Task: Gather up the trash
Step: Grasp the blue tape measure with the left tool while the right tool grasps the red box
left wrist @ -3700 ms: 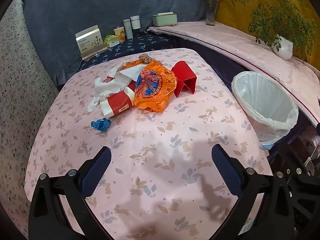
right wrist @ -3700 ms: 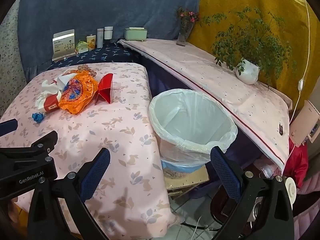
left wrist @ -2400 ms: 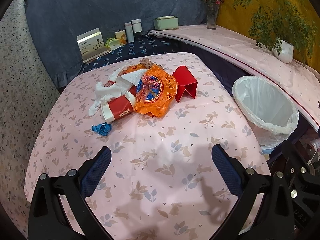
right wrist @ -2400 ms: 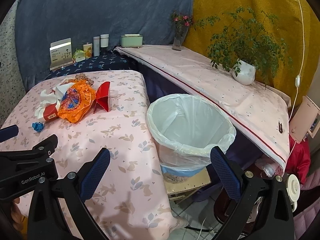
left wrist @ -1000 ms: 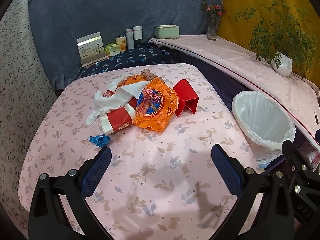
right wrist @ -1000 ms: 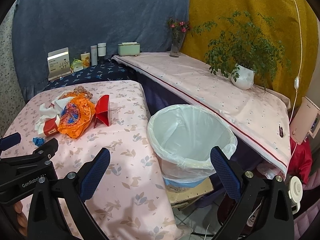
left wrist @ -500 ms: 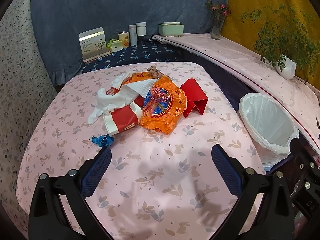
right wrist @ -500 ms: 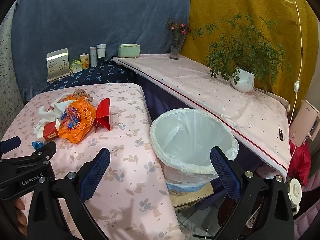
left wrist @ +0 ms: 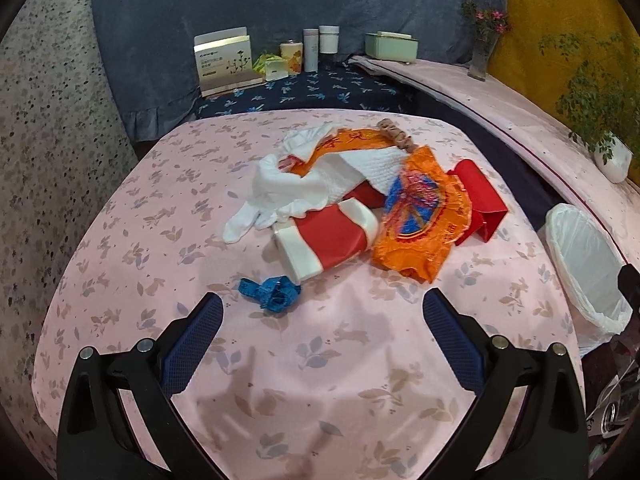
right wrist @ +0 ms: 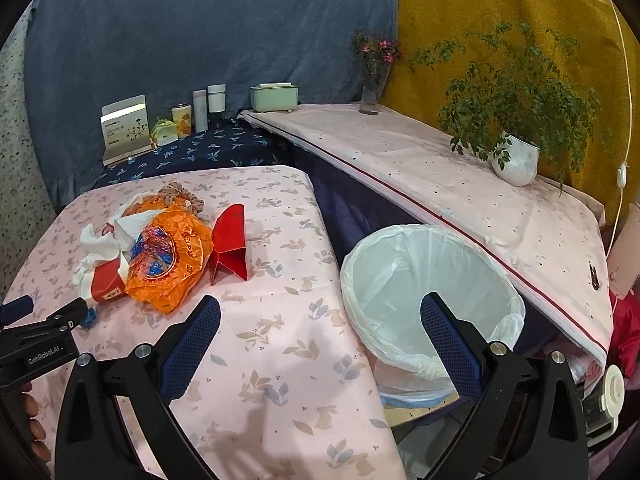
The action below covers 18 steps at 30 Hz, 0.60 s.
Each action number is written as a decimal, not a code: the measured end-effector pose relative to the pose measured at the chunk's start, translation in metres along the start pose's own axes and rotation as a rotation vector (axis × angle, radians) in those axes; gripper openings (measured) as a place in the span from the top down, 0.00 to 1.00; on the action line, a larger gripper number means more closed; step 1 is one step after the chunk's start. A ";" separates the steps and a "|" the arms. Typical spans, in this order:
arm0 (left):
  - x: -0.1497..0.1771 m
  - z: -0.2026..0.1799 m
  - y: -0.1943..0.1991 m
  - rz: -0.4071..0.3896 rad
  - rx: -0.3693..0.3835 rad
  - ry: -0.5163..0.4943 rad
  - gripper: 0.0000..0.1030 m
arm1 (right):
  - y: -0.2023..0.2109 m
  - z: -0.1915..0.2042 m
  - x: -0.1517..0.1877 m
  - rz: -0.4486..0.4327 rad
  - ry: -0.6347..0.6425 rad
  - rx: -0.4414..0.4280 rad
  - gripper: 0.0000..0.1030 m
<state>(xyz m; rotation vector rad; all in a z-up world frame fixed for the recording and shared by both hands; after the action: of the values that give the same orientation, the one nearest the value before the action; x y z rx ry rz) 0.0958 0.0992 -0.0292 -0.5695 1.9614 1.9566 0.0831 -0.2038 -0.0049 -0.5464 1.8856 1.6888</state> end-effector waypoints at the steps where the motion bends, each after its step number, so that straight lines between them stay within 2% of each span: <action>1: -0.001 0.008 -0.005 0.006 -0.006 0.015 0.07 | -0.005 0.004 -0.002 0.004 0.006 -0.001 0.07; 10: -0.005 0.047 -0.039 0.050 -0.003 0.048 0.07 | -0.035 0.028 -0.016 0.043 -0.008 -0.043 0.07; 18: -0.008 0.054 -0.071 0.100 0.024 0.016 0.08 | -0.054 0.045 -0.027 0.068 0.004 -0.055 0.07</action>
<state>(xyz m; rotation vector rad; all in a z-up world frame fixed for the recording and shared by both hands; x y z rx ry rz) 0.1339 0.1547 -0.0881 -0.4913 2.0573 1.9894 0.1438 -0.1677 -0.0321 -0.5126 1.8848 1.7894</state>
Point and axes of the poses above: each gripper's, at about its wrist camera, not at the fingertips, and y roughly against the way its jaws point, z to its left, x to its underside, the point moved 2 cm from there along -y, roughly the way its jaws point, and after that the axes turned 14 degrees about z, right-handed, at the moved point
